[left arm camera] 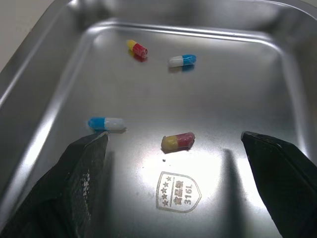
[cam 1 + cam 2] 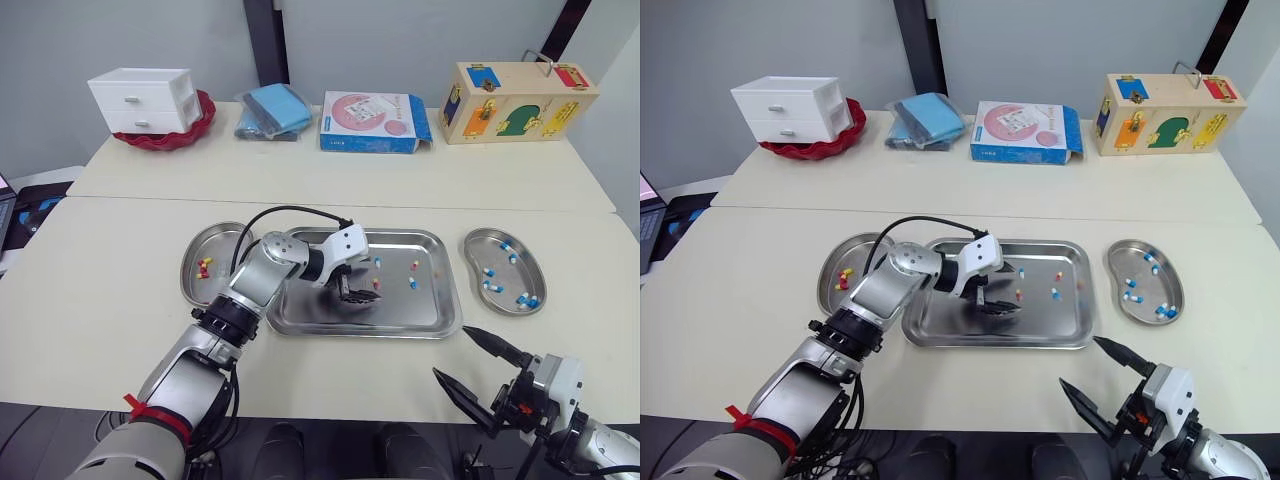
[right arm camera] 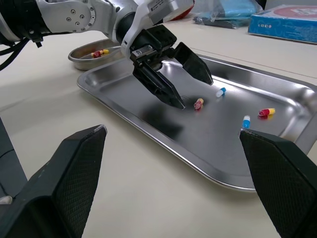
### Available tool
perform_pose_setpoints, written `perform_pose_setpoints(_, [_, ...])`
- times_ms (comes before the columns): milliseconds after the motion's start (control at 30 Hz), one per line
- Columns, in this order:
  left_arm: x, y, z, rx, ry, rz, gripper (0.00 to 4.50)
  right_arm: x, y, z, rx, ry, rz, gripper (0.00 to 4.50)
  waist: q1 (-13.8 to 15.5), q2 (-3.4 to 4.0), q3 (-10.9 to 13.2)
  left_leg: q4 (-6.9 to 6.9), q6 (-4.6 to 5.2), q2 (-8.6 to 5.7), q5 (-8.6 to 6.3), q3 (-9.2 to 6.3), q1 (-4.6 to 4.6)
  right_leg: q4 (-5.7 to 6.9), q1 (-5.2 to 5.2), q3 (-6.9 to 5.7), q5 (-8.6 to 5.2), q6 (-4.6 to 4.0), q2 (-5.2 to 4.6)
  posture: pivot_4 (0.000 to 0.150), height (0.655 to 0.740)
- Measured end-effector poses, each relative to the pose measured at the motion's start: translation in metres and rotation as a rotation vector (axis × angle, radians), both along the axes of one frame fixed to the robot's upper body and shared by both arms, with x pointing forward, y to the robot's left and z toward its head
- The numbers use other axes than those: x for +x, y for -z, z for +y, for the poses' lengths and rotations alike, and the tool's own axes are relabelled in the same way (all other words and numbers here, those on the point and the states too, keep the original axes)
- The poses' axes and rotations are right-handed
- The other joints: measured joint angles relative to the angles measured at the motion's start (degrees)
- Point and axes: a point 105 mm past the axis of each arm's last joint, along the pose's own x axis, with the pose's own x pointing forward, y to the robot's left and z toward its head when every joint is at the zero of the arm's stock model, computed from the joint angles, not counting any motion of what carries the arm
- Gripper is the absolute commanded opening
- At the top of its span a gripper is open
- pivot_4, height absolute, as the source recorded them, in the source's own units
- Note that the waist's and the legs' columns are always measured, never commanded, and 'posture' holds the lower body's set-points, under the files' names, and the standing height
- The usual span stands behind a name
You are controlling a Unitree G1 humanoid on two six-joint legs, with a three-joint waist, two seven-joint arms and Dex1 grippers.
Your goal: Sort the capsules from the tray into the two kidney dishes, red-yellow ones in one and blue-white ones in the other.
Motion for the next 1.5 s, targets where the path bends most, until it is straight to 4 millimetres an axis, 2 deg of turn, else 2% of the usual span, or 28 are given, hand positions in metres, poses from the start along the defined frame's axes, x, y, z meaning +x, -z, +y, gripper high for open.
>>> perform_pose_setpoints(200, [-0.0021, 0.0025, -0.0057, -0.004, 0.014, 0.011, 2.27, -0.0011, 0.0022, -0.0010, -0.013, 0.014, 0.006, 4.50, 0.03, 0.00, 0.00, 0.00, 0.00, 0.00, 0.00, 0.00, 0.00, 0.00, 0.00, 0.00, 0.00, 0.00, 0.00, 0.150, 0.7400])
perform_pose_setpoints(767, [-0.0016, 0.0099, -0.0037, 0.041, 0.020, -0.007, 2.27, -0.0035, 0.0003, -0.0011, -0.026, 0.020, 0.007, 4.50, 0.03, 0.00, -0.01, 0.00, 0.00, 0.00, 0.00, 0.00, 0.01, 0.00, 0.01, 0.00, 0.00, 0.00, 0.00, 0.150, 0.7400])
perform_pose_setpoints(1167, [-0.0036, 0.0105, -0.0096, 0.032, 0.028, 0.001, 2.27, -0.0033, 0.0009, -0.0024, -0.025, 0.036, 0.010, 4.50, 0.04, 0.01, -0.01, 0.00, 0.00, 0.00, 0.00, 0.00, 0.01, 0.00, 0.02, 0.00, 0.00, 0.00, 0.00, 0.150, 0.7400])
perform_pose_setpoints(1267, [-0.0035, 0.0107, -0.0094, 0.034, 0.028, 0.000, 1.71, -0.0029, 0.0008, -0.0027, -0.025, 0.040, 0.010, 4.50, 0.04, 0.01, -0.01, 0.00, 0.00, 0.00, 0.00, 0.00, 0.01, 0.00, 0.02, 0.00, 0.00, 0.00, 0.00, 0.150, 0.7400])
perform_pose_setpoints(1400, [-0.0035, 0.0108, -0.0092, 0.036, 0.028, -0.001, 0.40, -0.0028, 0.0009, -0.0027, -0.024, 0.041, 0.011, 4.50, 0.04, 0.01, -0.01, 0.00, 0.00, 0.00, 0.00, 0.00, 0.01, 0.00, 0.02, 0.00, 0.00, 0.00, 0.00, 0.150, 0.7400])
perform_pose_setpoints(1500, [-0.0033, 0.0109, -0.0090, 0.039, 0.028, -0.003, 0.29, -0.0027, 0.0011, -0.0026, -0.024, 0.042, 0.012, 4.50, 0.04, 0.02, -0.03, 0.01, 0.00, 0.00, 0.00, 0.00, 0.02, 0.00, 0.03, 0.00, 0.00, 0.00, 0.00, 0.150, 0.7400])
